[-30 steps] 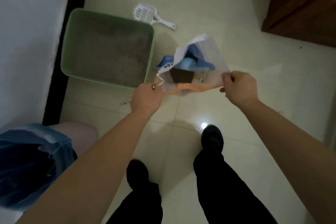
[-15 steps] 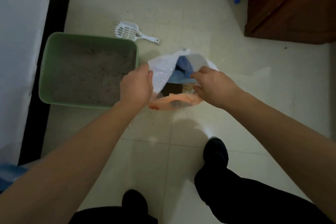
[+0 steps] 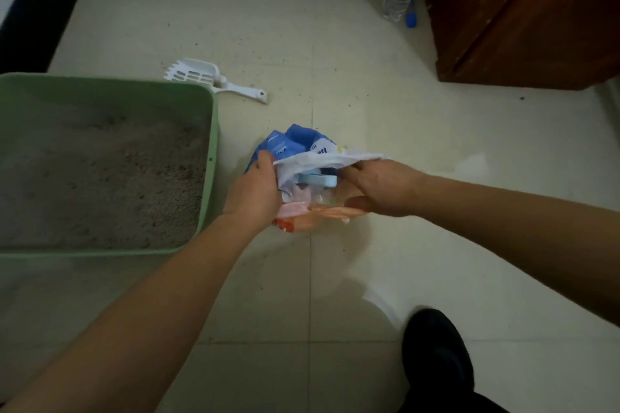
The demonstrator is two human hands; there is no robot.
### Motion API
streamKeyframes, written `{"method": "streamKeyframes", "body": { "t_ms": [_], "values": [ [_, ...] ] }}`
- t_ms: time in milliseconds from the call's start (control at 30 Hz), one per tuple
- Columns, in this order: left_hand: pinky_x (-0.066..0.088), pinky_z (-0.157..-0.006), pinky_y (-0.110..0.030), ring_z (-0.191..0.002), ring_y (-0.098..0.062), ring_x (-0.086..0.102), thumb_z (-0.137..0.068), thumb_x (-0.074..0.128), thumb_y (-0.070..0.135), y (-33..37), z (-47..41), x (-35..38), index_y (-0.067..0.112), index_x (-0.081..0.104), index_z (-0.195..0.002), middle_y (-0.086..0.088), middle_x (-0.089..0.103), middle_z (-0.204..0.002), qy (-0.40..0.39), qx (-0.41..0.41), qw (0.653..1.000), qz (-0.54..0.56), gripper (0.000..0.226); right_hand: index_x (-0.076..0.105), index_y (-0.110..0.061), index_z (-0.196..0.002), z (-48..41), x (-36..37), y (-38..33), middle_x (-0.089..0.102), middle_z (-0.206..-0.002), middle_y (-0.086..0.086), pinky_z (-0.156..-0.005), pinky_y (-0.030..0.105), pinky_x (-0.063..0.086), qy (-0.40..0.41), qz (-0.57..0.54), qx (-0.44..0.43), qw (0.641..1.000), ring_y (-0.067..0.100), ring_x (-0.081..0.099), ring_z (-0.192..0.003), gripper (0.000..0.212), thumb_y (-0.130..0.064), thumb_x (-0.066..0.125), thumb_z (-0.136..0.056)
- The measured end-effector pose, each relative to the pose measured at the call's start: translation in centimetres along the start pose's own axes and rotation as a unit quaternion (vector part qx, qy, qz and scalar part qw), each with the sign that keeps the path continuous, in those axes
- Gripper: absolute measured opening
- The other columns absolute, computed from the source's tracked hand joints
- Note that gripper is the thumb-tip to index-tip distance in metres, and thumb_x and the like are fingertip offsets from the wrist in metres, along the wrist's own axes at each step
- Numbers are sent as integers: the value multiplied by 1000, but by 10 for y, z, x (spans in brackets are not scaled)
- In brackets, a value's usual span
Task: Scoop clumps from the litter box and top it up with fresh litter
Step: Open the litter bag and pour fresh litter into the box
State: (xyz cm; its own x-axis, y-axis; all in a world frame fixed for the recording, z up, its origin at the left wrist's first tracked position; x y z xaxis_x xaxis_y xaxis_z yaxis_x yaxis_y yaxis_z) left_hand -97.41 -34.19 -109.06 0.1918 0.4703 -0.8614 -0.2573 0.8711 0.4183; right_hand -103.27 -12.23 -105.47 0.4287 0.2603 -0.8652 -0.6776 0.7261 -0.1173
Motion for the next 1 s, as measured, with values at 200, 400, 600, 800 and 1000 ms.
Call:
{"method": "streamKeyframes", "body": {
  "t_ms": [200,400,600,800,1000],
  "values": [
    [40,-69,-33,-86,-30,57,-91,57,18,-6,-4,-28,12,51,-100,-10,57,-95,7,-8,998,54,12,50,-30,-139,0,-23,-22,57,-136,3,-93,39,47,191,-42,-14,981,28,56,-119,66,-70,50,-86],
    [39,-68,-33,-87,-37,59,-95,43,7,0,-9,-35,15,50,-83,-24,60,-93,22,5,987,161,16,71,-35,-110,4,-31,-16,66,-105,-5,-64,34,52,272,-88,-65,956,18,63,-93,34,-52,45,-95],
    [32,-52,-32,-68,-25,50,-100,41,12,9,-3,-47,11,42,-79,-5,51,-73,75,-15,986,147,20,66,-14,-81,23,-50,-19,60,-78,-4,-61,31,50,407,-221,-59,884,14,59,-68,15,-29,66,-76],
    [43,-57,-34,-67,-17,56,-100,45,17,16,-19,-71,21,43,-101,1,57,-74,121,6,977,174,4,56,-20,-69,33,-106,-4,61,-64,-5,-51,27,44,331,-328,90,880,13,56,-60,21,-28,75,-68],
    [35,-49,-32,-58,-20,51,-100,44,17,21,-14,-65,17,40,-105,0,52,-66,103,56,990,83,7,54,-23,-99,28,-127,-1,59,-91,0,-59,26,49,36,-102,171,979,14,56,-74,31,-35,73,-78]
  ]
}}
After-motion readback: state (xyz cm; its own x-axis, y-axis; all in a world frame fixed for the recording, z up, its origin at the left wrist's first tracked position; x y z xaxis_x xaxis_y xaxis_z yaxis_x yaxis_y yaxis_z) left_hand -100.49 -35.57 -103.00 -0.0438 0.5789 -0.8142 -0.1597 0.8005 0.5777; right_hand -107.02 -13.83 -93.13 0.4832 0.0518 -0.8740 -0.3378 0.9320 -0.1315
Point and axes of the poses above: each hand's wrist, its own z-axis away from the middle knuckle, its own x-axis out of the palm, y = z × x, the point moved 1 cm from there along -z, towards the middle knuckle
